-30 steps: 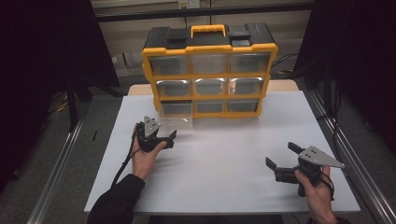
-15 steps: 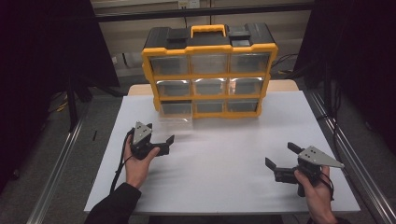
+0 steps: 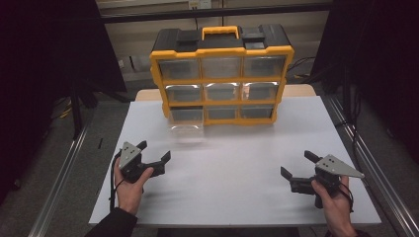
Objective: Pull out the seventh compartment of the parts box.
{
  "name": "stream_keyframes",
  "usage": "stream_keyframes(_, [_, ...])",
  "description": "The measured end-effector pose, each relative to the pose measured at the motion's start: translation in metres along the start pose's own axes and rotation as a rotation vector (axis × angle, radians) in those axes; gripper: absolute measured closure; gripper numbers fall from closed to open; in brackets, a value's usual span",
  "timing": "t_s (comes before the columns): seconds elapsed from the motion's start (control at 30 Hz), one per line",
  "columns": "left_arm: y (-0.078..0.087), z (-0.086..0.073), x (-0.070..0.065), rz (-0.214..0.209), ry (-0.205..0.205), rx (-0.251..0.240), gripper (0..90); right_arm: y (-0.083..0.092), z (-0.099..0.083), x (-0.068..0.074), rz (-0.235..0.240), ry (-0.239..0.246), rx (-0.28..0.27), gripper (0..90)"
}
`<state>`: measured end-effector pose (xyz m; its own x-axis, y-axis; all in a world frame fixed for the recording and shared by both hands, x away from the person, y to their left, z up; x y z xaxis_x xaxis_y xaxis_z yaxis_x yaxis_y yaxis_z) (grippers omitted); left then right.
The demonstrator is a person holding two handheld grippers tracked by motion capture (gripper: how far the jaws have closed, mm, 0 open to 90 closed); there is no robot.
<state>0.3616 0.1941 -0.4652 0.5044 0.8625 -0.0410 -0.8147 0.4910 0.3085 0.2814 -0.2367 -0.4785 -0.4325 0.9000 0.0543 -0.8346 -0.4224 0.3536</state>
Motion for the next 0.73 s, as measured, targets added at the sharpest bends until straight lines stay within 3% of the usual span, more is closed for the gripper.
stream_keyframes(0.1, [0.009, 0.001, 0.000, -0.007, 0.014, -0.025, 3.2, 0.000, 0.000, -0.001, -0.005, -0.003, 0.001, 0.0])
stream_keyframes(0.23, [0.018, -0.008, 0.003, -0.008, 0.010, 0.005, 3.3, 0.001, 0.000, -0.002, -0.004, -0.004, -0.002, 0.0])
stream_keyframes(0.27, [0.020, -0.009, 0.004, 0.003, 0.010, -0.006, 3.4, 0.001, 0.000, -0.002, -0.007, -0.003, -0.003, 0.0])
stream_keyframes(0.33, [0.024, -0.011, 0.011, 0.041, -0.084, 0.004, 3.5, 0.002, 0.000, -0.002, -0.005, -0.007, -0.001, 0.0])
stream_keyframes(0.37, [0.025, -0.012, 0.012, 0.052, -0.082, 0.006, 4.1, 0.002, 0.000, -0.002, -0.005, -0.005, -0.002, 0.0])
stream_keyframes(0.43, [0.029, -0.014, 0.009, 0.014, -0.011, 0.003, 3.5, 0.001, -0.001, -0.002, -0.007, -0.005, 0.001, 0.0])
stream_keyframes(0.47, [0.031, -0.015, 0.007, -0.003, -0.001, 0.011, 3.2, 0.001, -0.001, -0.003, -0.010, -0.006, 0.002, 0.0])
stream_keyframes(0.57, [0.035, -0.010, 0.008, 0.030, -0.043, -0.022, 4.9, 0.001, -0.001, -0.005, -0.019, -0.013, 0.005, 0.0])
stream_keyframes(0.67, [0.031, -0.012, 0.009, 0.009, 0.016, -0.006, 5.0, 0.001, -0.002, -0.005, -0.014, -0.025, 0.005, 0.0])
stream_keyframes(0.73, [0.029, -0.013, 0.008, 0.001, 0.015, 0.003, 5.2, 0.001, -0.002, -0.005, -0.013, -0.024, 0.002, 0.0])
Point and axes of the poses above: each handheld gripper's, and its own axes: y roughly backward along the jaws, z roughly out of its top, x roughly to its left, the point moved 8 cm from there along -y, roughly forward along the jaws, and after that the axes turned 3 degrees about x, right-handed, at the moved point
